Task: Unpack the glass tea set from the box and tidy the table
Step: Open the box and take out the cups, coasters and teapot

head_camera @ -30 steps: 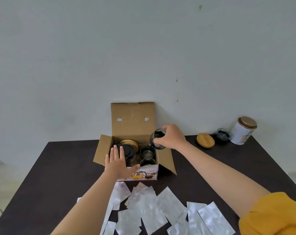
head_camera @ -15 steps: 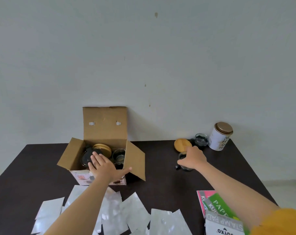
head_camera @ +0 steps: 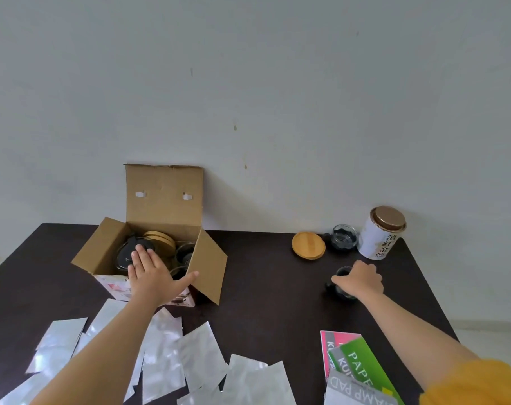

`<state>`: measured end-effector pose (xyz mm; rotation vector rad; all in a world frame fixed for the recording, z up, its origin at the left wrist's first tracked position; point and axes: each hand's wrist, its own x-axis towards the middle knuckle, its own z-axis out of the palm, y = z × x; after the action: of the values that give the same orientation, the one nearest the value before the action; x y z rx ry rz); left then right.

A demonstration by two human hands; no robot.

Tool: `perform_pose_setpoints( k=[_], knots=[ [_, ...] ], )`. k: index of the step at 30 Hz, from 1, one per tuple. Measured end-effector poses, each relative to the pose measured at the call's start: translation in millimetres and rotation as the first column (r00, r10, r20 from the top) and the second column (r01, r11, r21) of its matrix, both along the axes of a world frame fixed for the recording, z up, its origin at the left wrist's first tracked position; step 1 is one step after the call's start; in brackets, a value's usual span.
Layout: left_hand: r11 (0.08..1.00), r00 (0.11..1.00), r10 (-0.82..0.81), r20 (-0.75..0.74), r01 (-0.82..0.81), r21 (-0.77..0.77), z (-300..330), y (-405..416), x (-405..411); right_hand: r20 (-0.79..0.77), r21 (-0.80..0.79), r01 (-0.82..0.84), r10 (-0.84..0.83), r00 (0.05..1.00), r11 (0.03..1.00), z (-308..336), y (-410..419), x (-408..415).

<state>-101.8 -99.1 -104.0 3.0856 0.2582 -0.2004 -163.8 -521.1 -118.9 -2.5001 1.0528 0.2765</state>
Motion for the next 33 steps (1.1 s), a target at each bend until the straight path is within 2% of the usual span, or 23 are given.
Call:
perform_pose_setpoints(
  k=[17,28,33],
  knots=[
    [0.999,0.999,0.004,0.052,-0.006,0.036,-11.9,0.9,6.1,0.045,0.029,0.029,-0.031,0.999,0.999,-10.2,-31.7,66.2],
    [0.998,1.000,-0.005,0.026,0.003,0.070,-3.9,-0.6,3.9,0.051,-0.003,0.003,-0.003,0.999,1.000,-5.1,-20.6,49.4],
    [0.999,1.000,-0.008,0.020,0.008,0.044,-0.5,0.4,1.2,0.098,-0.090,-0.067,0.076,0.992,0.994,11.9,11.5,38.3]
  ],
)
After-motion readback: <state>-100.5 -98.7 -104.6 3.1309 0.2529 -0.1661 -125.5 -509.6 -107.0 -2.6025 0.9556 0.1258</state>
